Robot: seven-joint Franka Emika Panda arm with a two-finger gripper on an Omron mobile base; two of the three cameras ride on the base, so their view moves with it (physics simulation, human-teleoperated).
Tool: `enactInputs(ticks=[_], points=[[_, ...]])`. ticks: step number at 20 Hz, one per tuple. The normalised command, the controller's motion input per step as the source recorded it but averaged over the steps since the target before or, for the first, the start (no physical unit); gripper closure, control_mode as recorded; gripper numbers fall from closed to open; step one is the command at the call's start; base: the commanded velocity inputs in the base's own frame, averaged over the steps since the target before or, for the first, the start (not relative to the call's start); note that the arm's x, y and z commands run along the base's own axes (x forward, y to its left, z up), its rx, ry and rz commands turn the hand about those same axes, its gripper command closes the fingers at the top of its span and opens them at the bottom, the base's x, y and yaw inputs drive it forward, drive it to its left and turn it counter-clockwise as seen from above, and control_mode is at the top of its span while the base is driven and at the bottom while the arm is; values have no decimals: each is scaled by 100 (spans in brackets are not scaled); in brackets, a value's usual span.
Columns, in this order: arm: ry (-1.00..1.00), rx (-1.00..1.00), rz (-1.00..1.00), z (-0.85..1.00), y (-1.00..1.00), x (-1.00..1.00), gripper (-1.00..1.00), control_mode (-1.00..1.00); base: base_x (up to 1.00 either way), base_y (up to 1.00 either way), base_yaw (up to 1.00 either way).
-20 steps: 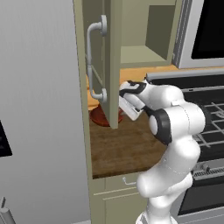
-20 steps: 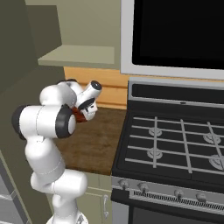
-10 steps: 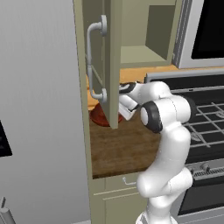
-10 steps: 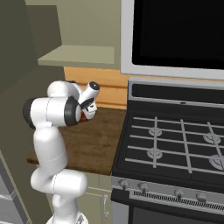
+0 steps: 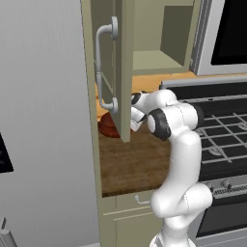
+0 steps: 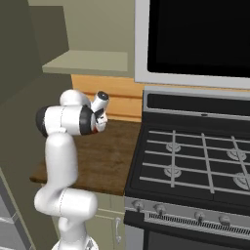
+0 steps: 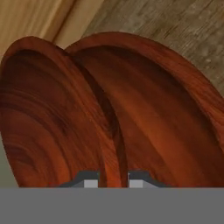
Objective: Pick up the bowls on the counter and stack them on top of one another in the open cabinet. Place the smaller bowl on top of the larger bowl.
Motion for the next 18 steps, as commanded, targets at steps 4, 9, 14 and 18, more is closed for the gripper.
enactInputs(ticks=[4, 9, 14, 18], points=[[0, 0, -8, 18, 4, 12, -100, -100, 0, 0, 0], [2, 0, -9, 47, -49, -44, -100, -100, 0, 0, 0], [3, -4, -2, -12, -46, -9, -100, -100, 0, 0, 0], [0, -10, 0, -26, 0, 4, -100, -100, 0, 0, 0]])
